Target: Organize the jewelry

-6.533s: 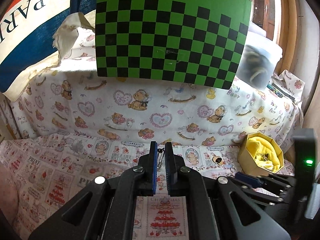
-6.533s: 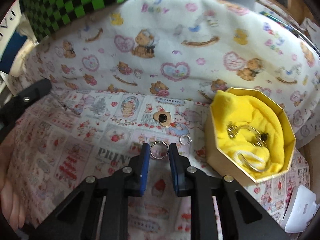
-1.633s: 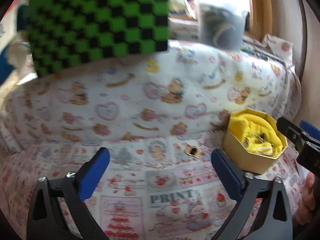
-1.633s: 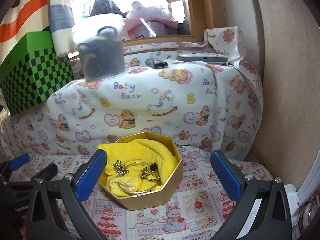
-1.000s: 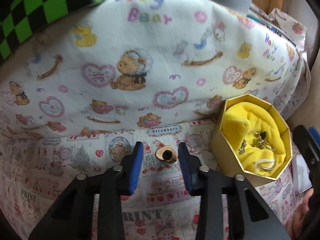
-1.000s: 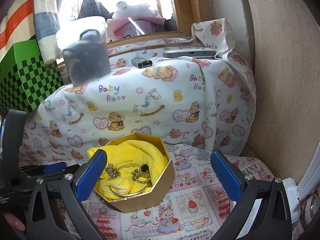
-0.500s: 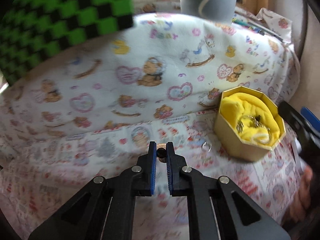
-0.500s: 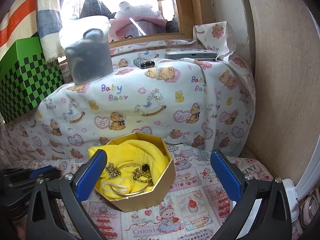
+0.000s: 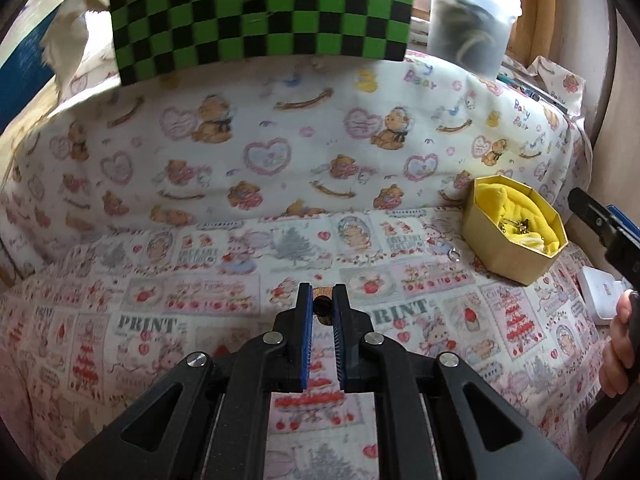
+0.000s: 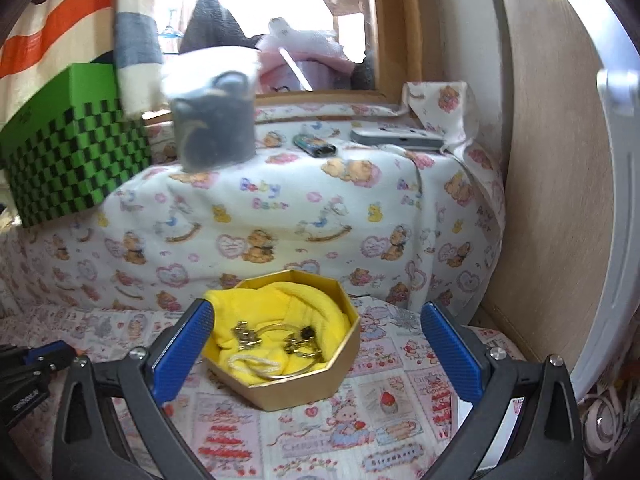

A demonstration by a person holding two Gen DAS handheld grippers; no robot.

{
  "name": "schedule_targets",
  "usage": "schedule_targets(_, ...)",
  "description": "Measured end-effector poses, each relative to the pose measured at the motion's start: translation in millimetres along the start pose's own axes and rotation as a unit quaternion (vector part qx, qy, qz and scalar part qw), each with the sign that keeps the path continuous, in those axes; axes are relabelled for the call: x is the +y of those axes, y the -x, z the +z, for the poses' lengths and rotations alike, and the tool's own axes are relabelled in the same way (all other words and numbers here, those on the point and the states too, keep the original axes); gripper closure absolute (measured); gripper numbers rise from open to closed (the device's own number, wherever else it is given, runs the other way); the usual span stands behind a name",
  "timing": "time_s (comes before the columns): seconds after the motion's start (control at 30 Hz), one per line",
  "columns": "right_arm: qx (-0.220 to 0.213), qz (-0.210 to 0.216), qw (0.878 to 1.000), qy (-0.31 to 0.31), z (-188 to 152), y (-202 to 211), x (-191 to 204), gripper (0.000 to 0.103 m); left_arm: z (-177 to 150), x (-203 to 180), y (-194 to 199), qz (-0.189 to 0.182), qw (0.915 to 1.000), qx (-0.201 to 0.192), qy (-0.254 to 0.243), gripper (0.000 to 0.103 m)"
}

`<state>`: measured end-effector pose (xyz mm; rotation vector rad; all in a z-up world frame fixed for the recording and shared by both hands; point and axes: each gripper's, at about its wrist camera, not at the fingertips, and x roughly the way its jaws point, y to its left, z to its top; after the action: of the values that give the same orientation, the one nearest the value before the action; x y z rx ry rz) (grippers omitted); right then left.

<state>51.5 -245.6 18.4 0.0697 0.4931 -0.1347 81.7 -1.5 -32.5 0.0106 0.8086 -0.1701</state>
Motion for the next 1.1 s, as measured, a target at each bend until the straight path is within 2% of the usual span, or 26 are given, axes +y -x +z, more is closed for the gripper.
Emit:
schedule_targets(0.13, 0.052, 0.011, 0.998, -0.017, 10.7, -1.7, 7.1, 0.000, -1.9, 12.6, 5.9, -0.006, 0.9996, -0.010, 0.024, 0.094)
schedule_targets(0.23, 0.104, 0.054, 0.991, -0.068, 20.3, -6.6, 11.7, 0.001, -2.8, 16.9, 5.1, -0.014, 0.9992, -0.016, 0.034, 0.094)
schedule_targets(0.33, 0.142, 0.081, 0.983, -0.088, 28.3, -6.5, 27.2, 0.021, -3.9, 21.5, 3.9, -0.004, 0.9988, -0.026, 0.041, 0.094)
schedule_targets(0.4, 0.170, 0.110, 0.975, -0.091, 31.7, -8.4, 41.1, 0.041, -4.2, 25.4, 1.3, -0.003, 0.9987, -0.022, 0.045, 0.094)
schedule_targets(0.43, 0.185, 0.121, 0.971, -0.091, 31.4, -10.5, 48.1, 0.046, -4.2, 28.0, 0.6, -0.002, 0.9985, -0.021, 0.050, 0.094)
schedule_targets(0.5, 0.215, 0.141, 0.962, -0.089, 27.5, -16.7, 61.9, 0.063, -3.9, 34.4, 0.7, -0.006, 0.9978, -0.019, 0.063, 0.094)
schedule_targets(0.6, 0.245, 0.150, 0.955, -0.074, 16.7, -29.7, 80.0, 0.075, -2.7, 40.0, 4.0, -0.002, 0.9972, -0.025, 0.070, 0.094)
schedule_targets(0.67, 0.244, 0.144, 0.957, -0.056, 10.8, -36.6, 88.5, 0.076, -2.2, 40.9, 6.7, 0.002, 0.9972, -0.030, 0.069, 0.094)
schedule_targets(0.8, 0.229, 0.087, 0.970, 0.009, 1.4, -54.7, 106.3, 0.079, -1.4, 42.0, 10.6, -0.002, 0.9968, -0.031, 0.073, 0.094)
schedule_targets(1.0, 0.237, 0.054, 0.965, 0.094, -9.9, -74.9, 135.0, 0.081, -0.8, 42.2, 14.0, -0.004, 0.9968, -0.033, 0.073, 0.094)
schedule_targets(1.1, 0.247, 0.044, 0.963, 0.102, -14.4, -82.7, 144.3, 0.081, -1.4, 41.4, 15.0, -0.001, 0.9965, -0.033, 0.077, 0.094)
